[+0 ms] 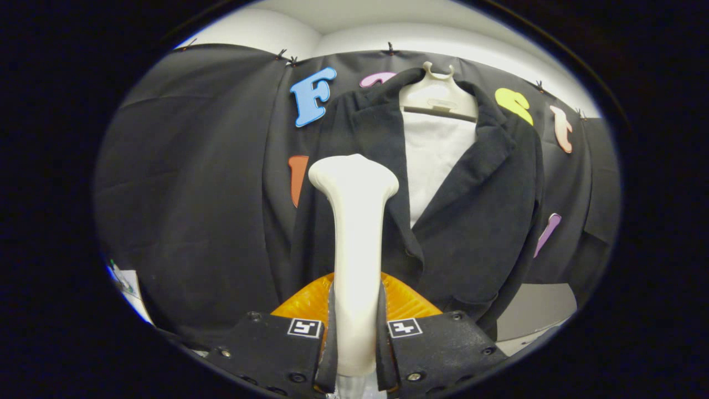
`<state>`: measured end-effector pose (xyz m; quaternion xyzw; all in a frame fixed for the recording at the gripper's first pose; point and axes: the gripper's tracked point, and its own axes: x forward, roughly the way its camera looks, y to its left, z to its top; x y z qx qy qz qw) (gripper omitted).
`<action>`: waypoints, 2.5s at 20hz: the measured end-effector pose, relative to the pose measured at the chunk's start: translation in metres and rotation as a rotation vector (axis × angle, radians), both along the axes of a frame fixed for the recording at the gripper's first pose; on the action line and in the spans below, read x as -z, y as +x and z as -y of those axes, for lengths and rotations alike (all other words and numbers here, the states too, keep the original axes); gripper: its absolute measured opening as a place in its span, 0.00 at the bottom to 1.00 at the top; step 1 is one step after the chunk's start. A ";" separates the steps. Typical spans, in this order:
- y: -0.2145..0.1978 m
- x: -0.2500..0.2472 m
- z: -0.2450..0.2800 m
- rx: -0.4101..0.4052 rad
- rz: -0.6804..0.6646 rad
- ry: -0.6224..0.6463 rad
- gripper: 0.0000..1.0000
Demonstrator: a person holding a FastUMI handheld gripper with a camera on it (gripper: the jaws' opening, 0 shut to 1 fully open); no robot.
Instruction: Iron the clothes twice with a garment steamer, once on the left side and once on the right side.
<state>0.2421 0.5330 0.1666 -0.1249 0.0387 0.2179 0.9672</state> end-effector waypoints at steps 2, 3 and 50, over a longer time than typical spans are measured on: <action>0.001 0.014 0.006 0.006 -0.018 -0.013 0.30; 0.001 0.020 0.009 0.010 -0.027 -0.017 0.30; -0.022 0.223 0.147 0.073 -0.368 -0.120 0.30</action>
